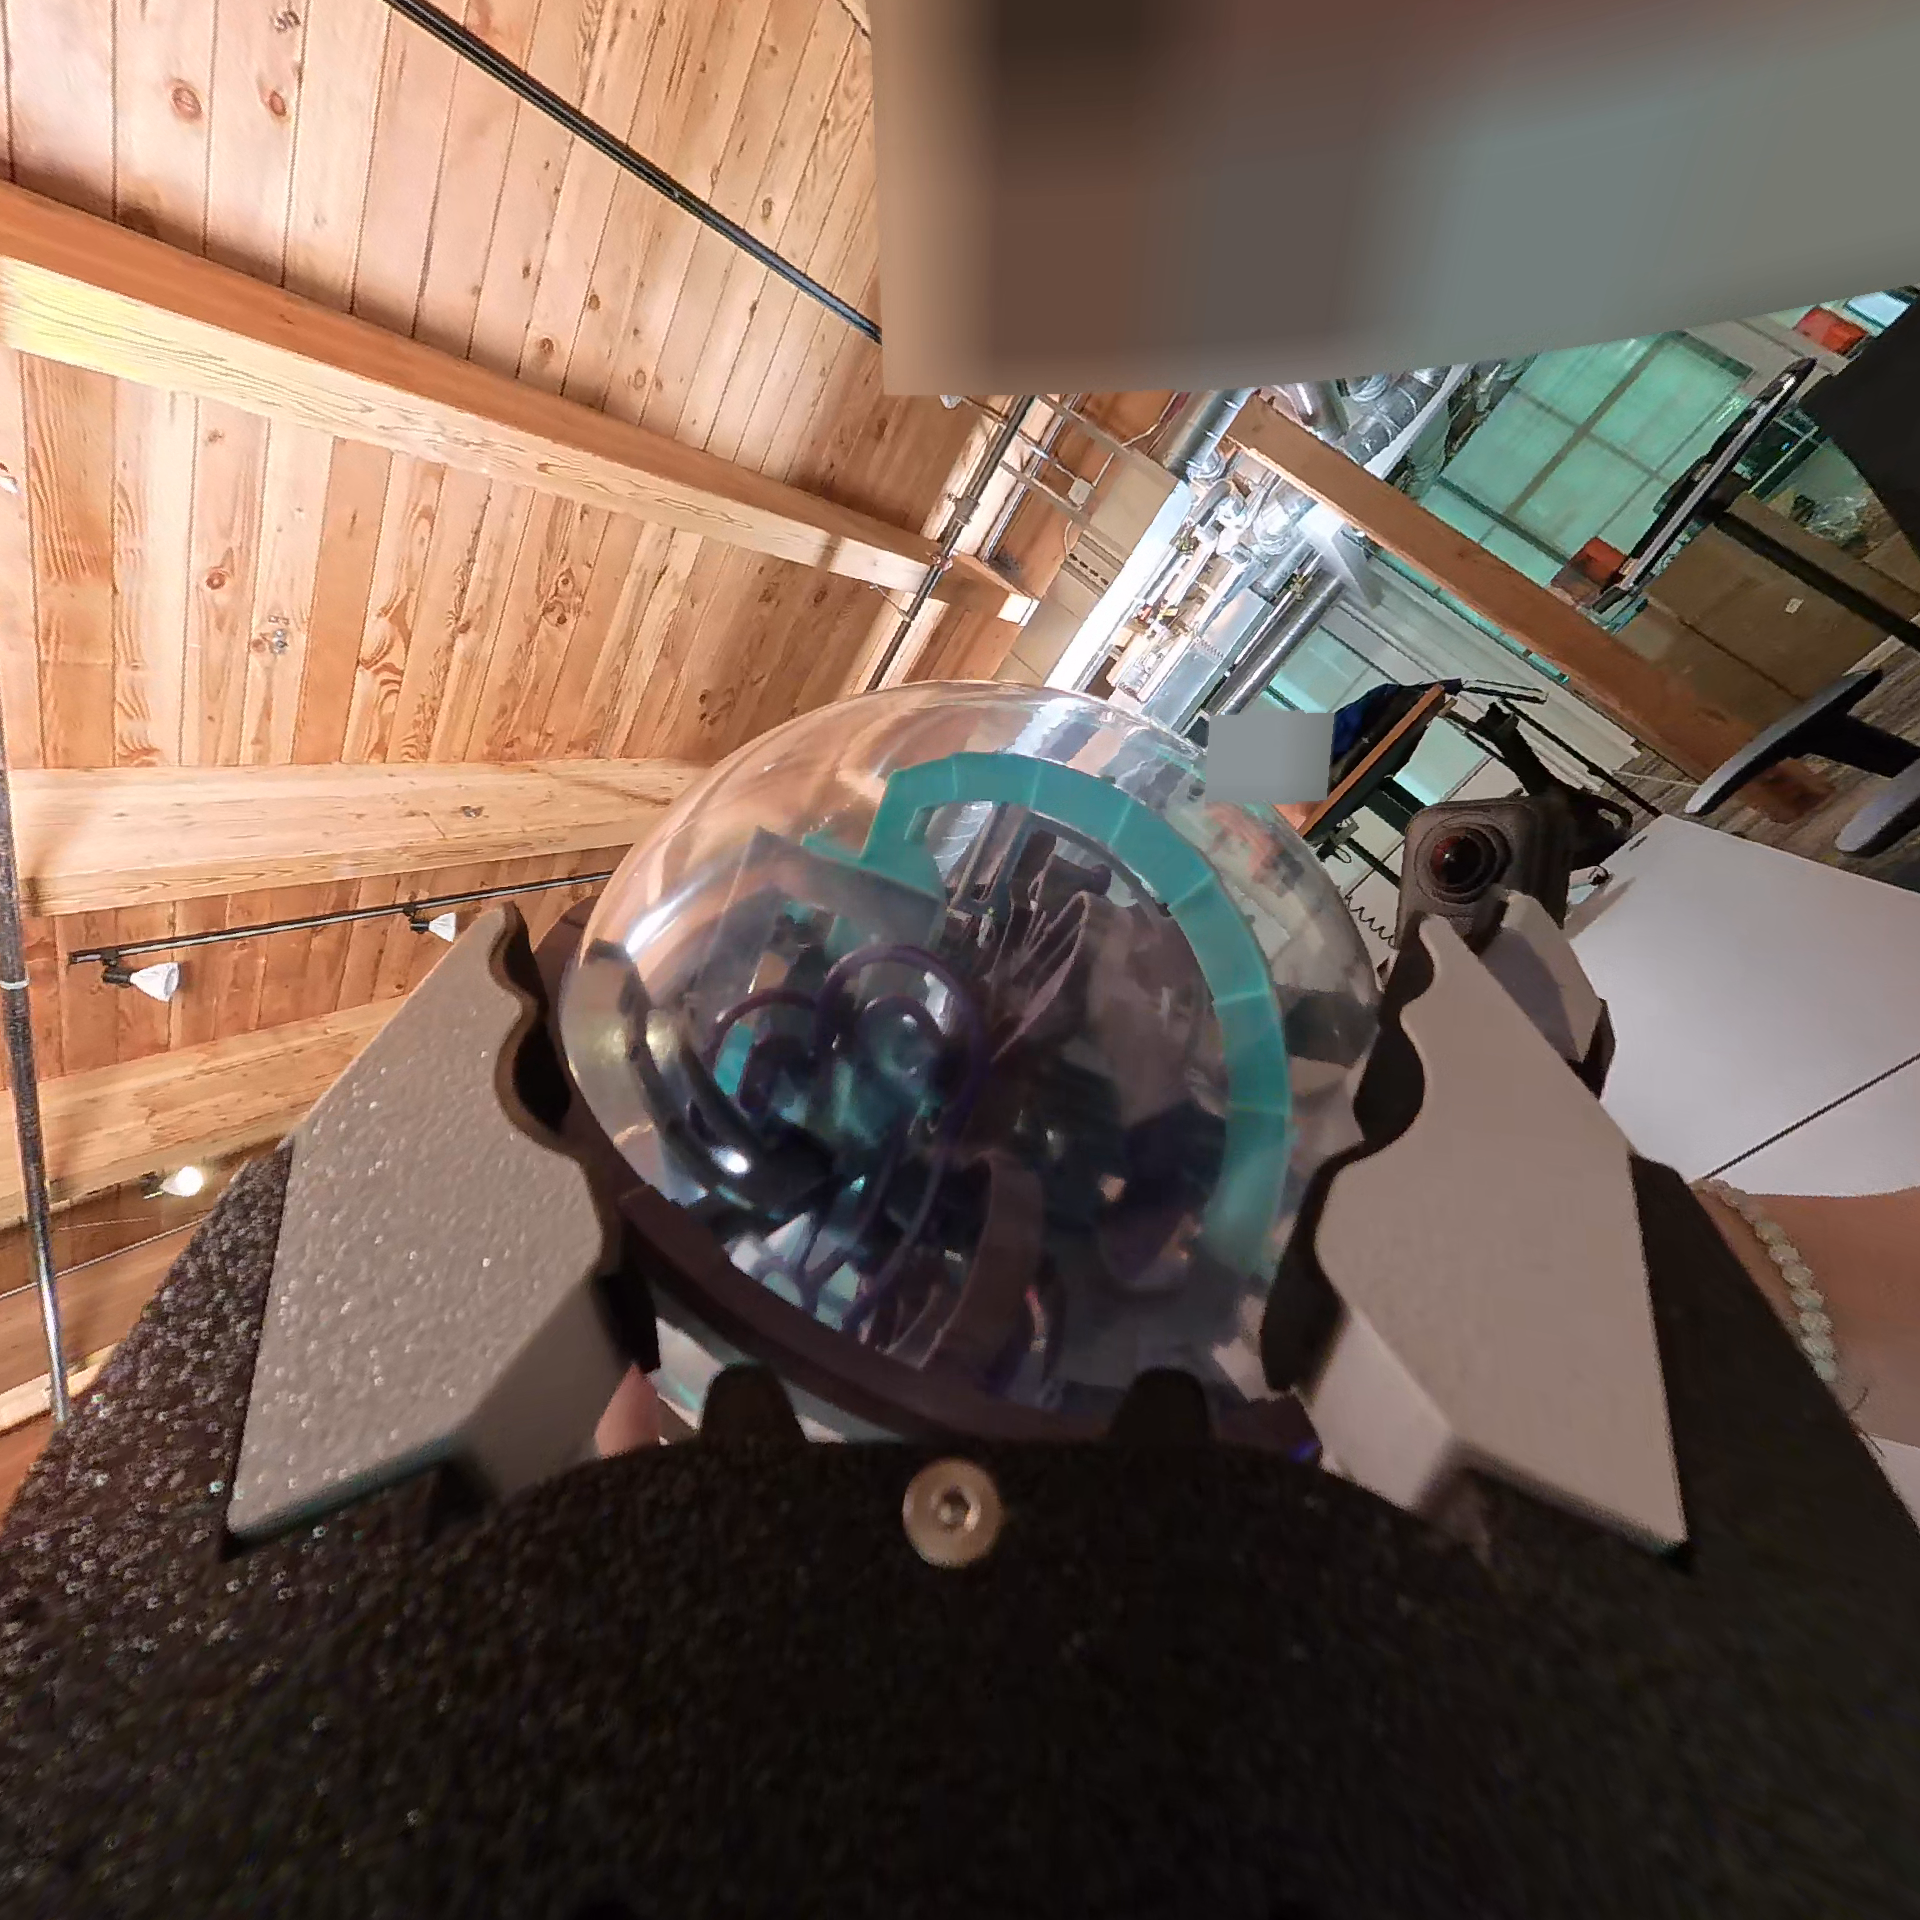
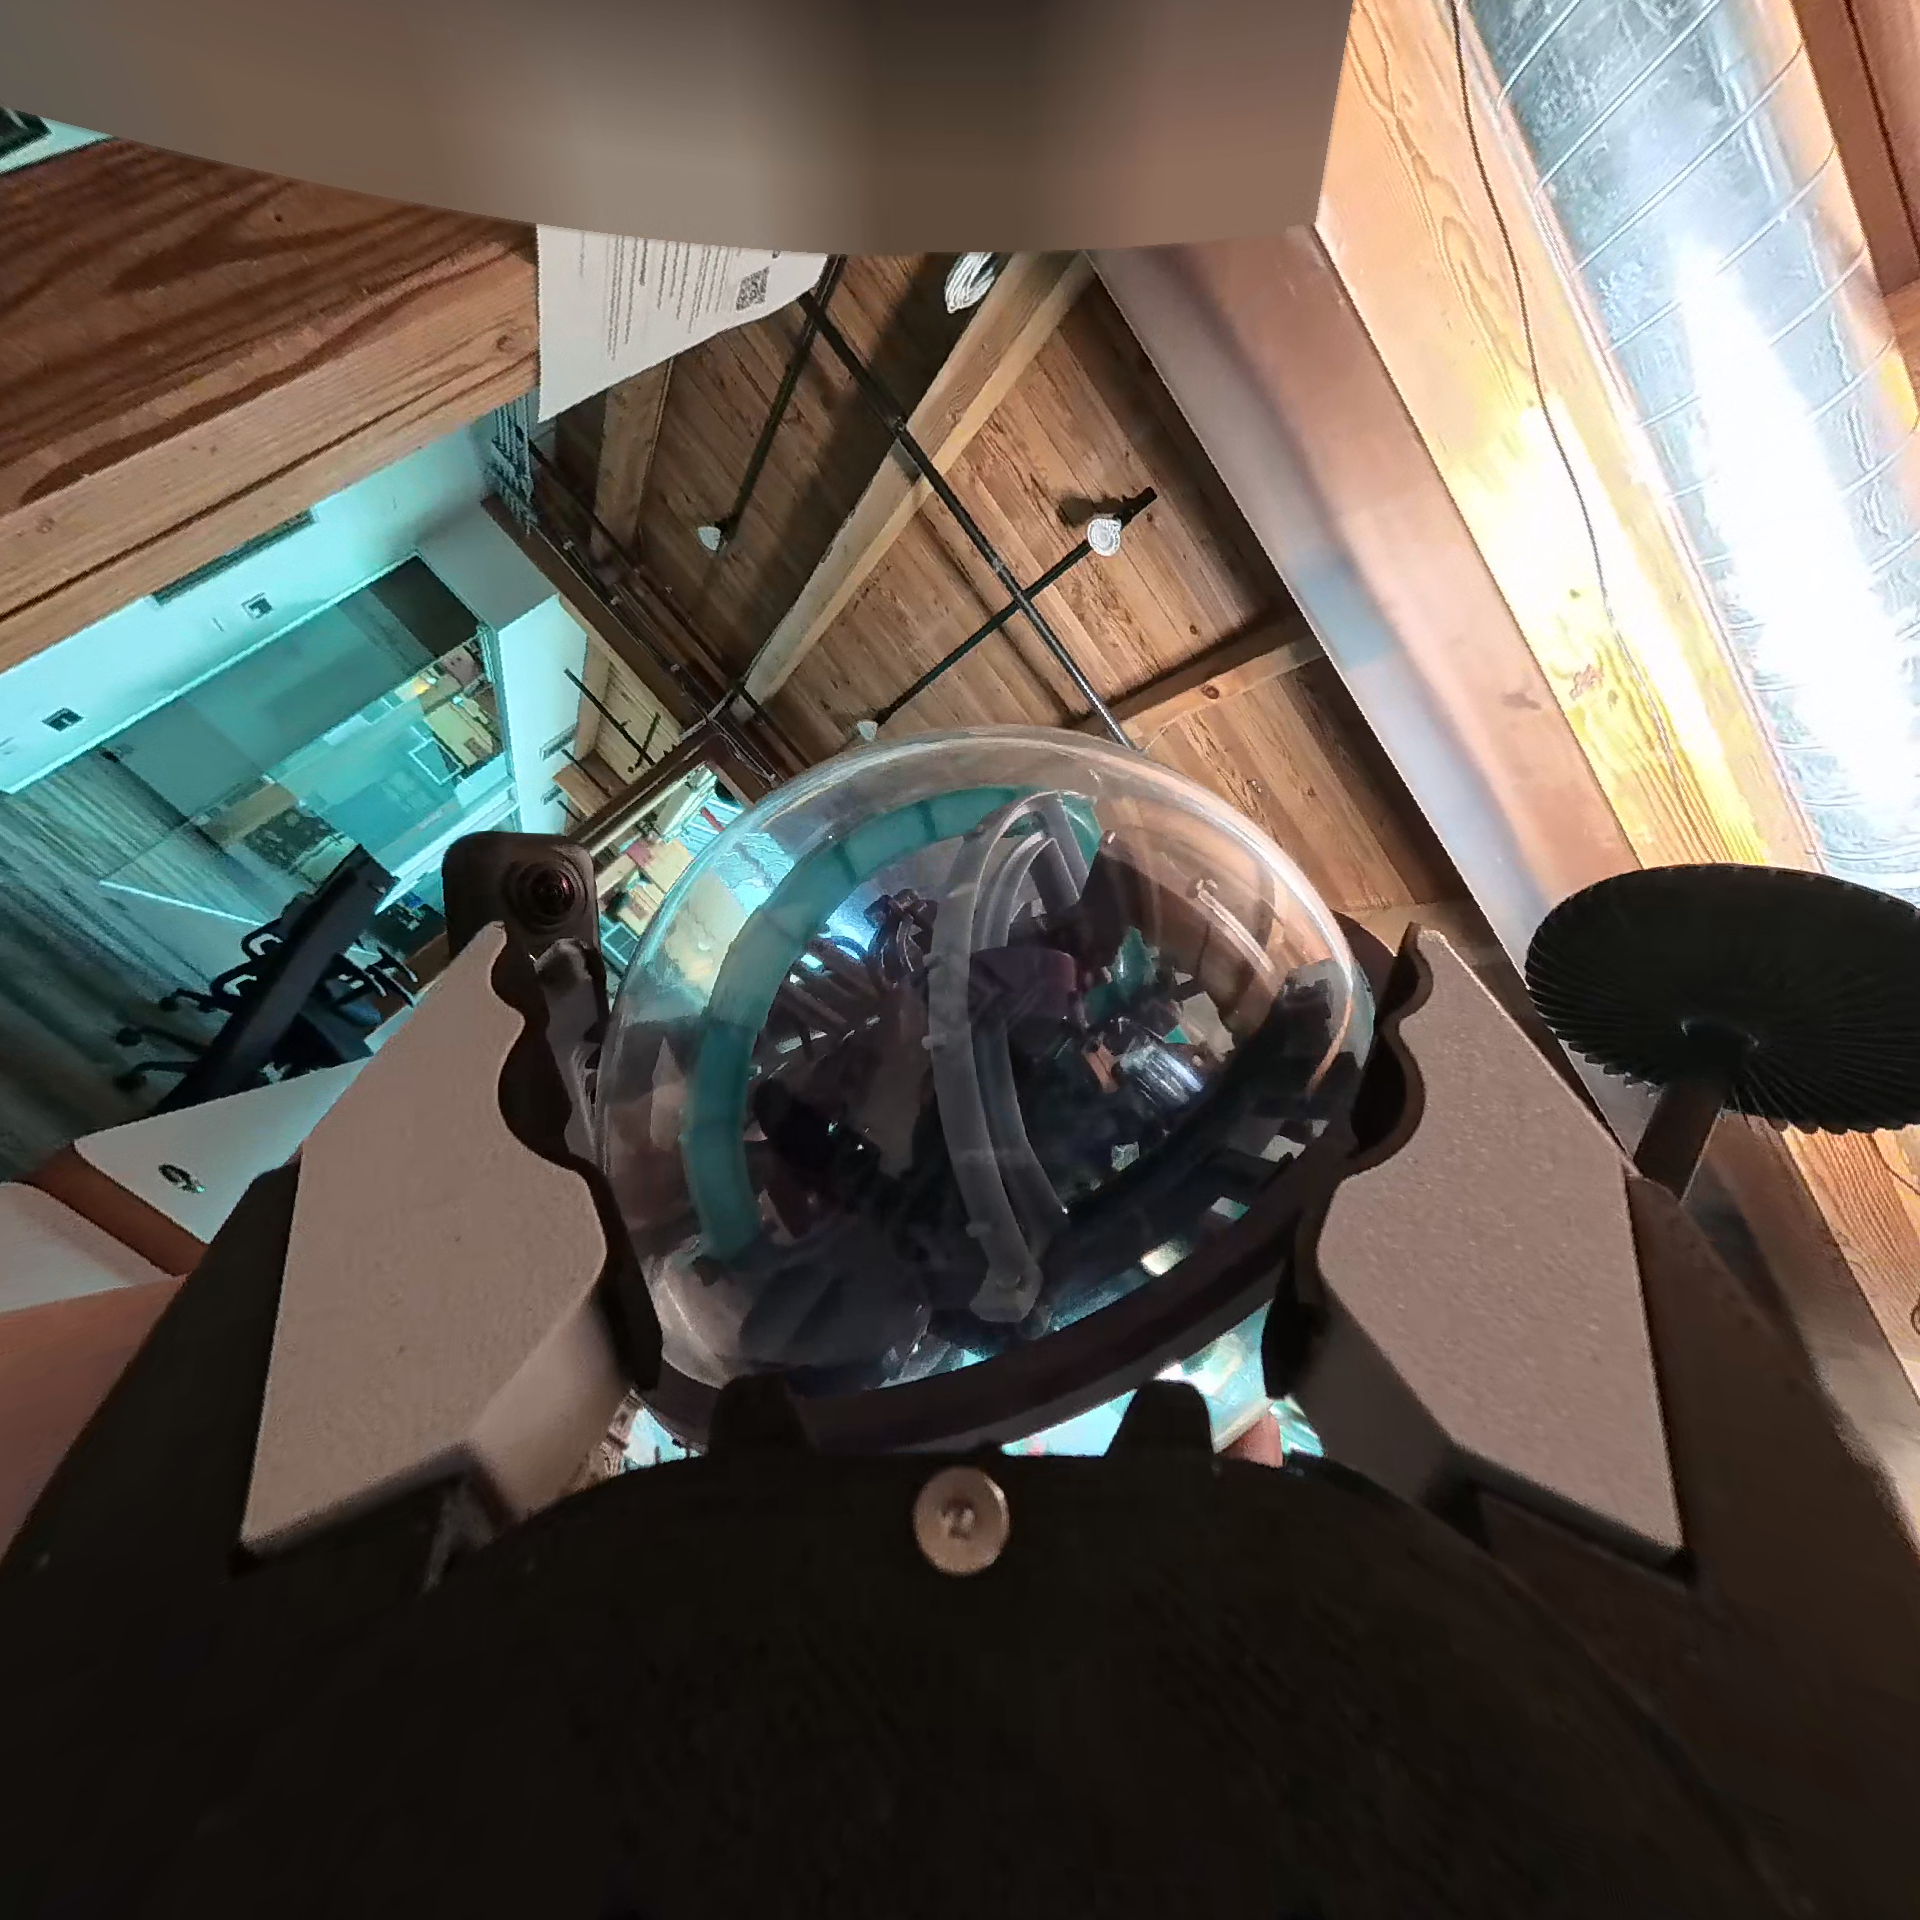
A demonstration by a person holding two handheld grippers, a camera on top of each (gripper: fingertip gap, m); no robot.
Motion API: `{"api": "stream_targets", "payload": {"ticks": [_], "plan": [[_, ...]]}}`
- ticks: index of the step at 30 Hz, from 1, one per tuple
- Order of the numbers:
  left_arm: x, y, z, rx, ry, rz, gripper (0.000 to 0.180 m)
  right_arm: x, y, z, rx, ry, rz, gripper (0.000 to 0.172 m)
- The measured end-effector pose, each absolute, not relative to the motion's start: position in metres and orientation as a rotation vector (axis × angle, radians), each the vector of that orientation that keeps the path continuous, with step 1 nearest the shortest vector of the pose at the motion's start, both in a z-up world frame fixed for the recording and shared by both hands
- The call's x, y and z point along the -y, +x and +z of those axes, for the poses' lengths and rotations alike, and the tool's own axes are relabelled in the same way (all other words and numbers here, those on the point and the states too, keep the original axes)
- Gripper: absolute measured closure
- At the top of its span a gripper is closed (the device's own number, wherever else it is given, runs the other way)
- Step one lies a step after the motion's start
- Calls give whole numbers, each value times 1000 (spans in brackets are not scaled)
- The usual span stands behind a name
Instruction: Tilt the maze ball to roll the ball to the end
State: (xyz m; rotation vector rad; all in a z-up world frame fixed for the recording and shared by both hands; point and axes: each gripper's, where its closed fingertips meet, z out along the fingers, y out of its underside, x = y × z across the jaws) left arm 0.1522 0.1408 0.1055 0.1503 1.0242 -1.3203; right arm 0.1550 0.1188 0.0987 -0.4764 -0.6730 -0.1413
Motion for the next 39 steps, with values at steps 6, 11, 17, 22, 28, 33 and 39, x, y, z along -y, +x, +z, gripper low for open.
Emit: {"api": "stream_targets", "payload": {"ticks": [6,11,17,22,28,33,39], "plan": [[-129,143,108,-1017,201,-1282,29,-108,146,101,713,-446,-147,19],[-109,128,115,-1000,267,-1251,29,-88,130,107,774,-394,-183,19],[-79,107,131,-1012,332,-1177,29,-59,113,123,791,-294,-175,20],[-62,90,160,-1055,360,-1073,30,-44,98,150,778,-204,-128,19],[-42,65,185,-1093,392,-992,30,-29,74,174,791,-183,-132,18],[-26,47,197,-1115,387,-955,30,-15,56,187,790,-179,-131,15],[-27,35,217,-1079,338,-988,28,-14,42,208,800,-259,-146,15]]}}
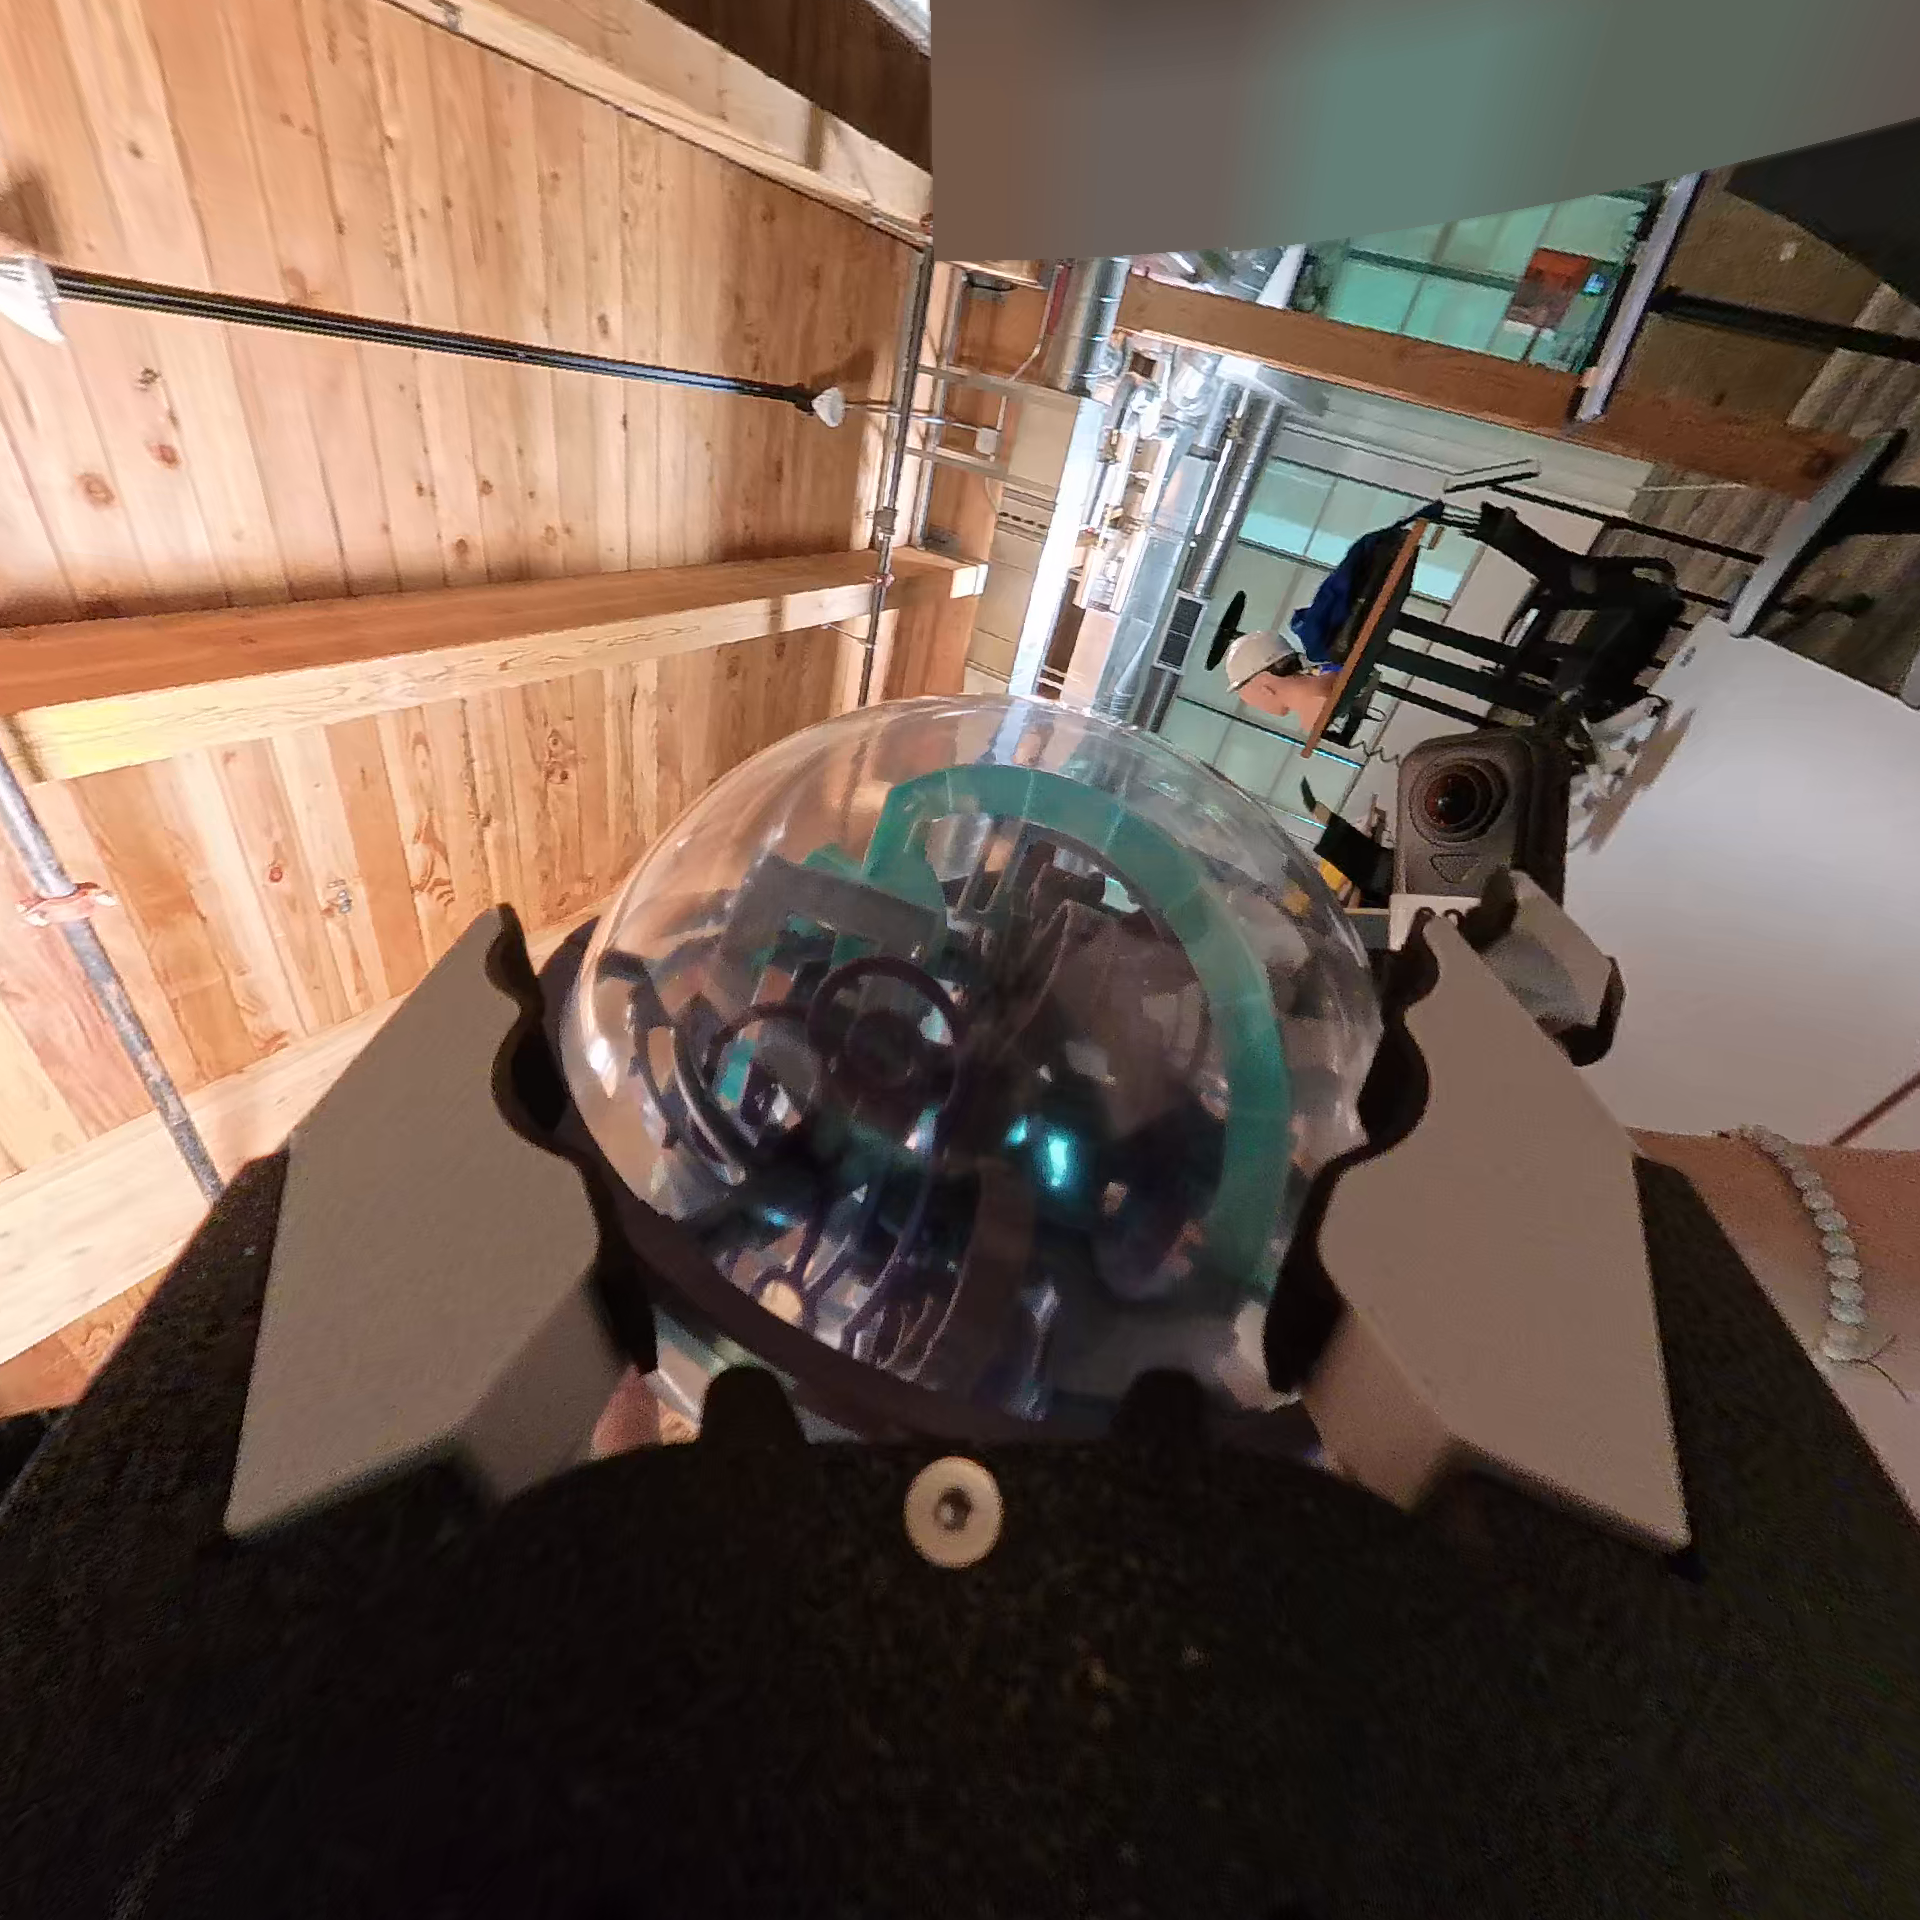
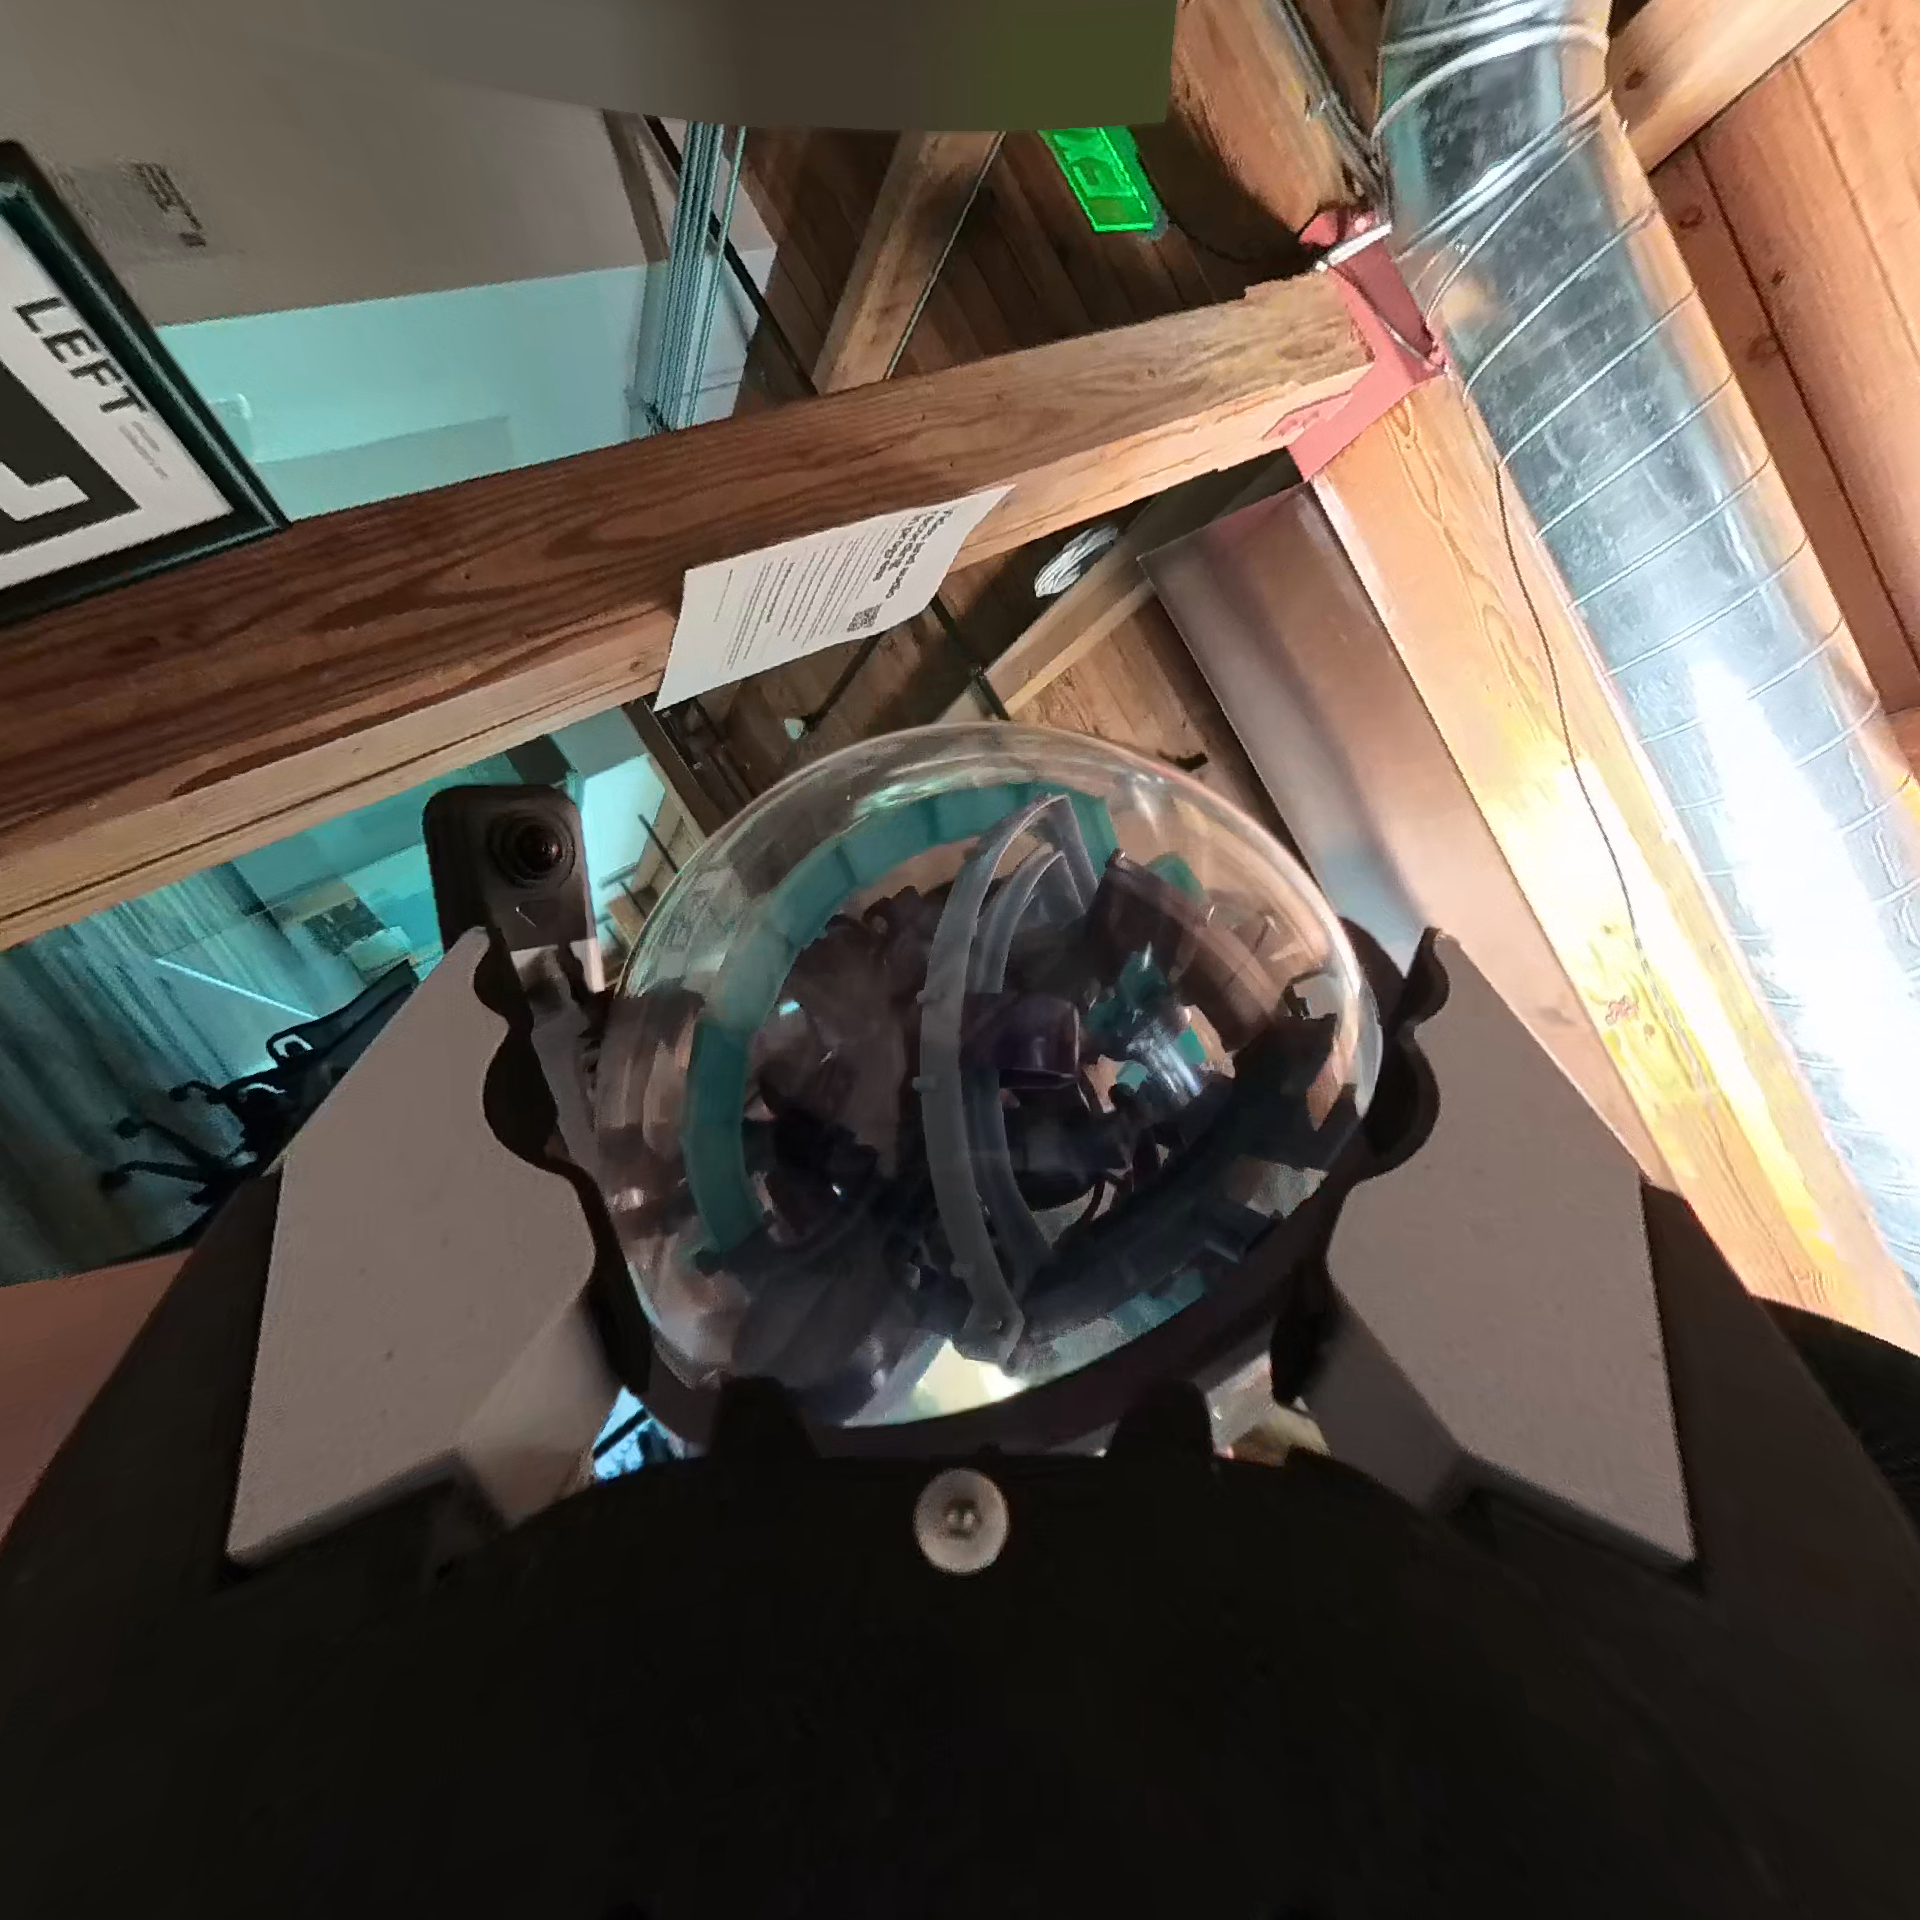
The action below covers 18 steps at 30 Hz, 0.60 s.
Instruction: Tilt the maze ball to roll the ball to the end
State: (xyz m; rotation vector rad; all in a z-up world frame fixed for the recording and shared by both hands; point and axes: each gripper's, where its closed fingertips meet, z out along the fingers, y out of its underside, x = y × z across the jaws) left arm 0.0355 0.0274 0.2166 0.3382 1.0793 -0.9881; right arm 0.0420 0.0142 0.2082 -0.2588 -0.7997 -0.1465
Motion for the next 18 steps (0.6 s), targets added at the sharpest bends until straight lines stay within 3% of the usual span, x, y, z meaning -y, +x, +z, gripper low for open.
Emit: {"api": "stream_targets", "payload": {"ticks": [18], "plan": [[1,13,217,-1034,449,-983,26,22,1,216,897,-202,-409,17]]}}
